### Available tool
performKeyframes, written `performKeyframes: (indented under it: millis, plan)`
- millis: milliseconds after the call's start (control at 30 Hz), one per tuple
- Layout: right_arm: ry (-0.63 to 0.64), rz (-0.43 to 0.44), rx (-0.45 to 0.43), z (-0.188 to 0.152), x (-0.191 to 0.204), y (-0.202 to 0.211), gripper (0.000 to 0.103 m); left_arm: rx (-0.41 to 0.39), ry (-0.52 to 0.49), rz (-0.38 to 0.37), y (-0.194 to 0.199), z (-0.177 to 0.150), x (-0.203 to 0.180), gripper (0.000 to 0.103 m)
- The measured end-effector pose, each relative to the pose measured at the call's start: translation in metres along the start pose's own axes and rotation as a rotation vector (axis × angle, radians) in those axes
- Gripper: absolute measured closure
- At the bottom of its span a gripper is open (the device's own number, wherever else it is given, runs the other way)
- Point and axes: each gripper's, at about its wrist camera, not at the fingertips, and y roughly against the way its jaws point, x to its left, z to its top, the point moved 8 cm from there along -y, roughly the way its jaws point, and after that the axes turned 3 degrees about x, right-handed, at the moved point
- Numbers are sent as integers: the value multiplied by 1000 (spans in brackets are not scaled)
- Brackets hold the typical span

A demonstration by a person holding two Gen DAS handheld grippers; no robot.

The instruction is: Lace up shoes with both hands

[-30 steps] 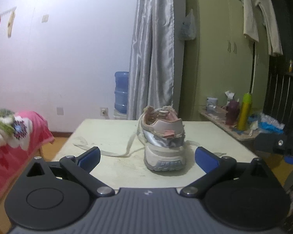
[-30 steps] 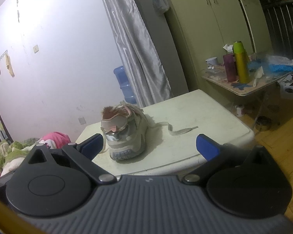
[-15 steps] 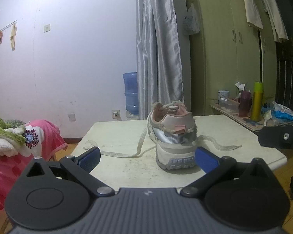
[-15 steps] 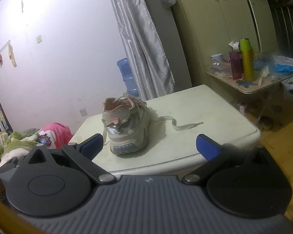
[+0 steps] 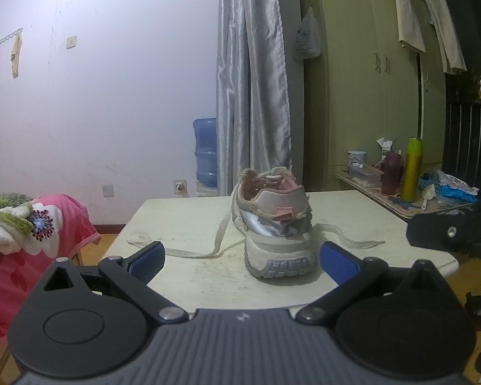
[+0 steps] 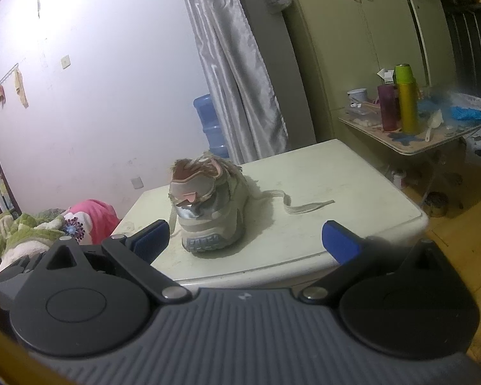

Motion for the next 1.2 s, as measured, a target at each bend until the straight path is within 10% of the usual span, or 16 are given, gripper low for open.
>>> performKeyframes:
  millis: [1200]
  plan:
    - [21,-1,2,-2,8,-2,1,1,29,-26,4,0,-1,0]
